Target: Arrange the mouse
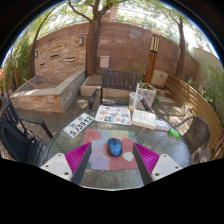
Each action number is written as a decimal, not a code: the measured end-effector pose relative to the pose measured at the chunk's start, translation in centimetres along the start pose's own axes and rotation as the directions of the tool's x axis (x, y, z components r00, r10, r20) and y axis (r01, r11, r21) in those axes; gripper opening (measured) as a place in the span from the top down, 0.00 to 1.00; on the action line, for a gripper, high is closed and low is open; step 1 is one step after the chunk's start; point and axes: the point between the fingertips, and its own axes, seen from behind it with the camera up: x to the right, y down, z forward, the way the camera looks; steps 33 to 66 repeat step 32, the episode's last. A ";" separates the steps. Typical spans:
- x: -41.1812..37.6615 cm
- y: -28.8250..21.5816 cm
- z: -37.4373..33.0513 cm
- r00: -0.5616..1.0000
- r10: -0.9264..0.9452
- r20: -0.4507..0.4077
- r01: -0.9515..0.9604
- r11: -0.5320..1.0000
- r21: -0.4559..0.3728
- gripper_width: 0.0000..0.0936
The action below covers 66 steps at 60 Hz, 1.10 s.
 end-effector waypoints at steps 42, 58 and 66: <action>-0.1 0.9 -10.5 0.999 0.007 -0.034 -0.006 1.000 0.008 0.09; -0.1 0.9 -10.5 0.999 0.007 -0.034 -0.006 1.000 0.008 0.09; -0.1 0.9 -10.5 0.999 0.007 -0.034 -0.006 1.000 0.008 0.09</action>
